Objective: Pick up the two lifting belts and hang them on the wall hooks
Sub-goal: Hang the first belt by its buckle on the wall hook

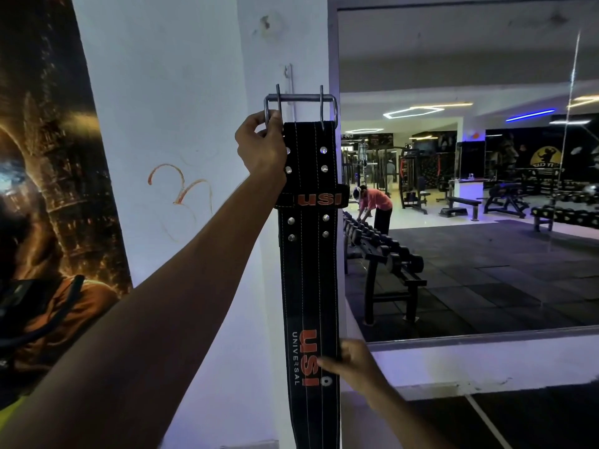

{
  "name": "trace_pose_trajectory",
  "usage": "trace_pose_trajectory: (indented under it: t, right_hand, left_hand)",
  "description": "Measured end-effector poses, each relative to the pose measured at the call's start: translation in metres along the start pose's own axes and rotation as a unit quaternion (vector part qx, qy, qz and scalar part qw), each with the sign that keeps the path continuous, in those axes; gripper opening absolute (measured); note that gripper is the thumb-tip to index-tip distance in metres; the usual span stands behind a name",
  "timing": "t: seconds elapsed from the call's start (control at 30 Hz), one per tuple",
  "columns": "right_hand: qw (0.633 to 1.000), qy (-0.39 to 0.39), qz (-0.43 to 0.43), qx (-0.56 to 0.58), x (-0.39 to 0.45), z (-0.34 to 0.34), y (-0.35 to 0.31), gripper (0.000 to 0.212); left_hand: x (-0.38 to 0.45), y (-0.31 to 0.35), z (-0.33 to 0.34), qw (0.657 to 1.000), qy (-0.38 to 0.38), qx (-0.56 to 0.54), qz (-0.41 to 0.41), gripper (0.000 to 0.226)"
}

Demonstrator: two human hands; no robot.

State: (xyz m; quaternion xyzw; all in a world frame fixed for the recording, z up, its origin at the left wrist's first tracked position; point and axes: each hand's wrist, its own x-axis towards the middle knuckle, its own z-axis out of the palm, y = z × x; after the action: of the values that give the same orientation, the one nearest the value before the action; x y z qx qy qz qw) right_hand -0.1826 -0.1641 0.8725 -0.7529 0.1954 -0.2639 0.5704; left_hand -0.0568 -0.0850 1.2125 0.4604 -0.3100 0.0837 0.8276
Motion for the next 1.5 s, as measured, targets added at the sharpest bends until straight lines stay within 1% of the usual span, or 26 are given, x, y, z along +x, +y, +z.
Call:
trace_pose_trajectory:
  t: [0.07,0.1,0.17,0.23,0.27,0.33,0.37,0.4,0.5,0.53,0.6,0.67,0.73,0.83,0.93,1.03,1.1,1.2,1.23,1.27,1.3,1.37,1.4,1.5]
  right_hand:
    - [1.000,-0.010,0.021,0.001,-0.005,-0.003,0.011,0.035]
    - [1.000,-0.006,0.018,0.007,-0.004,-0.006,0.006,0.036]
    - [0.999,-0.009,-0.003,0.036,0.005,-0.017,-0.020,0.029]
    - [0.997,0.020,-0.039,0.068,0.018,-0.036,-0.066,0.017]
    - [0.993,0.044,-0.060,0.089,0.028,-0.046,-0.093,0.021]
    - [0.980,0.080,-0.121,0.134,0.046,-0.064,-0.150,0.044]
    - [0.973,0.089,-0.151,0.149,0.052,-0.070,-0.178,0.052]
    - [0.968,0.098,-0.176,0.153,0.059,-0.076,-0.204,0.053]
    - [0.965,0.109,-0.211,0.113,0.072,-0.076,-0.276,0.035]
    - [0.964,0.111,-0.214,0.108,0.076,-0.073,-0.293,0.033]
    - [0.960,0.147,-0.217,0.102,0.083,-0.066,-0.315,0.033]
    - [0.951,0.182,-0.218,0.120,0.089,-0.063,-0.324,0.022]
    - [0.949,0.187,-0.209,0.144,0.091,-0.061,-0.325,0.011]
    - [0.947,0.188,-0.195,0.171,0.089,-0.056,-0.326,0.011]
    - [0.945,0.192,-0.180,0.196,0.087,-0.053,-0.326,0.010]
    - [0.944,0.183,-0.157,0.224,0.086,-0.050,-0.321,0.010]
    - [0.945,0.181,-0.147,0.228,0.083,-0.049,-0.321,0.009]
    - [0.942,0.199,-0.137,0.235,0.080,-0.049,-0.321,0.020]
    - [0.939,0.203,-0.138,0.240,0.080,-0.050,-0.320,0.017]
    - [0.938,0.204,-0.138,0.246,0.081,-0.051,-0.318,0.010]
    - [0.937,0.206,-0.136,0.249,0.081,-0.052,-0.318,0.007]
    - [0.938,0.207,-0.127,0.246,0.082,-0.053,-0.316,0.014]
    - [0.938,0.210,-0.124,0.248,0.082,-0.054,-0.316,0.015]
    - [0.936,0.218,-0.115,0.250,0.080,-0.055,-0.312,0.011]
  left_hand:
    - [0.001,-0.002,-0.001,1.000,0.007,0.000,-0.002,0.008]
    - [0.001,-0.002,-0.002,1.000,0.011,-0.001,-0.003,0.008]
    - [0.003,-0.003,-0.004,1.000,0.014,-0.009,-0.005,0.009]
    - [0.005,-0.005,-0.006,1.000,0.015,-0.016,-0.010,0.010]
    - [0.006,-0.006,-0.006,1.000,0.015,-0.018,-0.013,0.009]
    - [0.006,-0.010,-0.005,0.999,0.016,-0.022,-0.019,0.012]
    - [0.006,-0.011,-0.005,0.999,0.016,-0.023,-0.023,0.013]
    - [0.006,-0.014,-0.004,0.999,0.014,-0.023,-0.026,0.014]
    - [0.003,-0.017,0.000,0.999,0.005,-0.019,-0.029,0.021]
    - [0.001,-0.019,0.002,1.000,0.001,-0.015,-0.026,0.022]
    - [-0.002,-0.020,0.003,1.000,-0.014,-0.012,-0.019,0.020]
    - [-0.002,-0.020,0.003,0.999,-0.035,-0.014,-0.010,0.016]
    - [0.001,-0.018,-0.002,0.999,-0.054,-0.001,-0.007,0.012]
    - [0.006,-0.014,-0.011,0.996,-0.092,0.019,-0.012,0.010]
    - [0.008,-0.020,-0.020,0.990,-0.128,0.057,0.023,0.012]
    - [0.000,-0.031,-0.035,0.980,-0.171,0.090,0.055,0.022]
    - [-0.015,-0.043,-0.048,0.972,-0.198,0.112,0.051,0.028]
    - [-0.044,-0.060,-0.070,0.971,-0.210,0.114,0.000,0.053]
    - [-0.054,-0.065,-0.076,0.969,-0.223,0.099,-0.025,0.055]
    - [-0.063,-0.071,-0.083,0.965,-0.240,0.095,-0.043,0.056]
    - [-0.071,-0.079,-0.089,0.959,-0.262,0.095,-0.053,0.054]
    - [-0.086,-0.102,-0.101,0.944,-0.303,0.120,-0.056,0.050]
    - [-0.094,-0.118,-0.109,0.936,-0.318,0.140,-0.055,0.046]
    - [-0.118,-0.157,-0.137,0.919,-0.351,0.156,-0.090,0.011]
